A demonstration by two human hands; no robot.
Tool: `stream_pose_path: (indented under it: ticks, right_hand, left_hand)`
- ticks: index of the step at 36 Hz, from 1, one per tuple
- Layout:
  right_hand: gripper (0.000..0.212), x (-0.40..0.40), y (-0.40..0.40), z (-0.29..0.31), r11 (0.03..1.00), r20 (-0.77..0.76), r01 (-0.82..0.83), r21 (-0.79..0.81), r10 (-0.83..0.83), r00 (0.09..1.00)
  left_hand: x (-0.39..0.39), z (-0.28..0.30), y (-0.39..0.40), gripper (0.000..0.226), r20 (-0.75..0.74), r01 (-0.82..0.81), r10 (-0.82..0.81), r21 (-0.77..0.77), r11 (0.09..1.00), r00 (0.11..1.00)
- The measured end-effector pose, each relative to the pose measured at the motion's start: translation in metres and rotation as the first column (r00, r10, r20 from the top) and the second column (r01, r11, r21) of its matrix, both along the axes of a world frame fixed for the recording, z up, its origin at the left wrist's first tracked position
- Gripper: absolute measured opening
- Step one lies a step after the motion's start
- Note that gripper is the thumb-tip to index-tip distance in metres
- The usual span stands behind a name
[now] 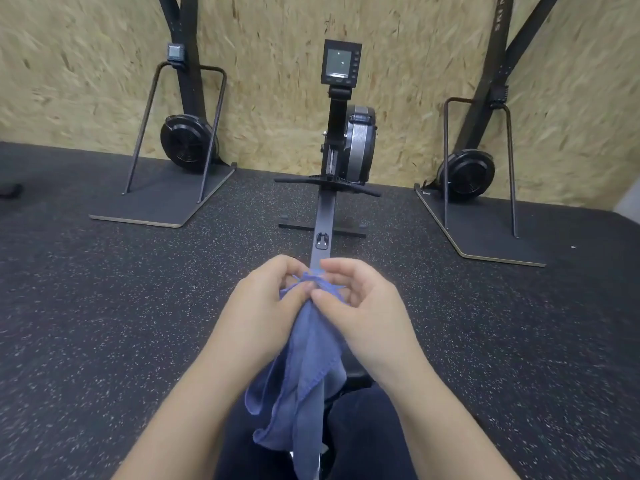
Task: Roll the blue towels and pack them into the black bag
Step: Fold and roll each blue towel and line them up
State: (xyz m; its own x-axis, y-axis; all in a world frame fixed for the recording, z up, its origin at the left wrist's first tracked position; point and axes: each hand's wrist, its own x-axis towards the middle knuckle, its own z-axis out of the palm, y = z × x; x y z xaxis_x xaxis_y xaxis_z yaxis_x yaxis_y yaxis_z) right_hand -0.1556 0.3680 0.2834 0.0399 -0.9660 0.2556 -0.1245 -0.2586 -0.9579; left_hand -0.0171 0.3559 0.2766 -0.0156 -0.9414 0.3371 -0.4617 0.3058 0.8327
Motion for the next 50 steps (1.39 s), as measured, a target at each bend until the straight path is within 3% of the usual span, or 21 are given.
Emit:
stream_pose_path:
  ticks: [5, 12, 15, 17, 21, 24, 26, 31, 35, 39, 45, 50]
  right_hand:
    - [0.008, -0.009, 0.005, -0.007, 0.990, -0.119, 0.130, -0.055, -0.136, 0.984]
    - [0.021, -0.010, 0.015, -0.003, 0.976, 0.018, 0.218, -0.028, -0.217, 0.976]
    - [0.044, -0.005, 0.015, -0.003, 0.976, -0.028, 0.216, -0.027, -0.217, 0.976]
    - [0.048, -0.003, 0.017, -0.003, 0.972, -0.100, 0.224, -0.066, -0.230, 0.968]
    - [0.020, -0.009, 0.018, -0.007, 0.961, -0.229, 0.220, -0.166, -0.255, 0.940]
    - [0.019, -0.014, 0.019, -0.006, 0.958, -0.236, 0.225, -0.176, -0.263, 0.935]
    - [0.023, -0.015, 0.020, -0.005, 0.961, -0.223, 0.216, -0.171, -0.251, 0.942]
    - [0.020, -0.013, 0.021, -0.006, 0.968, -0.217, 0.211, -0.137, -0.237, 0.947]
    - [0.023, -0.012, 0.023, -0.005, 0.972, -0.298, 0.180, -0.154, -0.219, 0.929]
    - [0.022, -0.014, 0.023, -0.007, 0.976, -0.403, 0.147, -0.158, -0.200, 0.893]
    - [0.025, -0.014, 0.024, -0.011, 0.980, -0.446, 0.149, -0.130, -0.192, 0.874]
    - [0.026, -0.016, 0.024, -0.009, 0.987, -0.397, 0.131, -0.093, -0.158, 0.904]
  left_hand:
    - [0.001, 0.006, 0.001, 0.014, -0.076, -0.032, 0.029, -0.036, 0.999, 0.997]
    - [-0.006, 0.001, 0.001, 0.012, -0.153, -0.013, 0.012, -0.004, 1.000, 0.988]
    - [-0.014, -0.001, 0.004, 0.012, -0.227, 0.041, -0.039, 0.003, 0.999, 0.973]
    - [-0.019, 0.001, 0.008, 0.008, -0.256, 0.089, -0.083, 0.010, 0.996, 0.963]
    - [-0.025, 0.008, 0.012, 0.017, -0.365, 0.206, -0.154, 0.108, 0.972, 0.918]
    - [-0.024, 0.009, 0.013, 0.035, -0.384, 0.260, -0.184, 0.156, 0.953, 0.905]
    - [-0.024, 0.008, 0.014, 0.040, -0.344, 0.284, -0.220, 0.145, 0.948, 0.913]
    - [-0.024, 0.005, 0.014, 0.023, -0.251, 0.232, -0.214, 0.046, 0.972, 0.944]
    - [-0.022, 0.003, 0.013, 0.020, 0.024, 0.110, -0.108, -0.068, 0.992, 0.994]
    - [-0.022, 0.004, 0.016, 0.014, 0.156, 0.097, -0.084, -0.072, 0.993, 0.984]
    - [-0.020, 0.002, 0.015, 0.013, 0.242, 0.086, -0.075, -0.036, 0.996, 0.967]
    - [-0.023, 0.002, 0.018, 0.016, 0.227, 0.138, -0.123, -0.053, 0.989, 0.966]
